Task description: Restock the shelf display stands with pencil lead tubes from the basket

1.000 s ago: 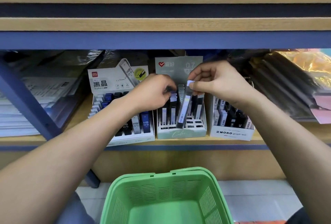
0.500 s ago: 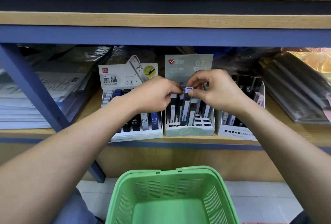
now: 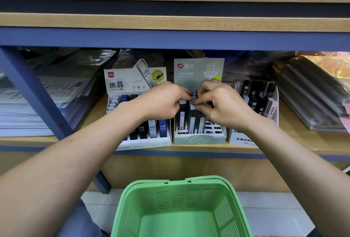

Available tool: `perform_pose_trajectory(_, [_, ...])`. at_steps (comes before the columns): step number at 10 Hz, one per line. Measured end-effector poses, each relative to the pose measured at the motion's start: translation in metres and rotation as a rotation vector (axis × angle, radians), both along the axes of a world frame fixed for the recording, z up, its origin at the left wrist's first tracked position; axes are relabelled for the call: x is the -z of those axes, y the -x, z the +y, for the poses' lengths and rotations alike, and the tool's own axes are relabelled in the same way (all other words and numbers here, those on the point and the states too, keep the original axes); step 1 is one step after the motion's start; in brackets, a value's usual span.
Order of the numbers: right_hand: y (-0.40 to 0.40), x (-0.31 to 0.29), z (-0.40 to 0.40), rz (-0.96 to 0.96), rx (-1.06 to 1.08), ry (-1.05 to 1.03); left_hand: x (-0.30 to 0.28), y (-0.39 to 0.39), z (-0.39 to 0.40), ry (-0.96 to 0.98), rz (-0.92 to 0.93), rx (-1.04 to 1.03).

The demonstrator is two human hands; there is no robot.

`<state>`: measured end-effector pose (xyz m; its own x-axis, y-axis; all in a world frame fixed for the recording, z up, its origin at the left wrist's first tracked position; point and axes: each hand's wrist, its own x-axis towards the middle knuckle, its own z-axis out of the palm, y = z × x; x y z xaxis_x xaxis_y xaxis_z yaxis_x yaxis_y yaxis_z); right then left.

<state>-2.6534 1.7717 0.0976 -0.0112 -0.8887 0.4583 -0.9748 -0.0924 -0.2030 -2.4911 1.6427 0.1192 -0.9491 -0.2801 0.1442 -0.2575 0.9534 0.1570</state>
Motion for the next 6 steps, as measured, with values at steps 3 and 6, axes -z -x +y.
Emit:
perform_pose_trajectory(3, [0.0003,-0.0024,0.0025,-0.088,0.020,0.021,0.0007,-0.0025,-0.0005,0.004,0.052,0.010])
perform_pose_trajectory(6, [-0.0016,-0.0075,0.0044,-0.178,0.078,0.066,-0.0049,-0.0057,0.0011,0.016,0.103,-0.013])
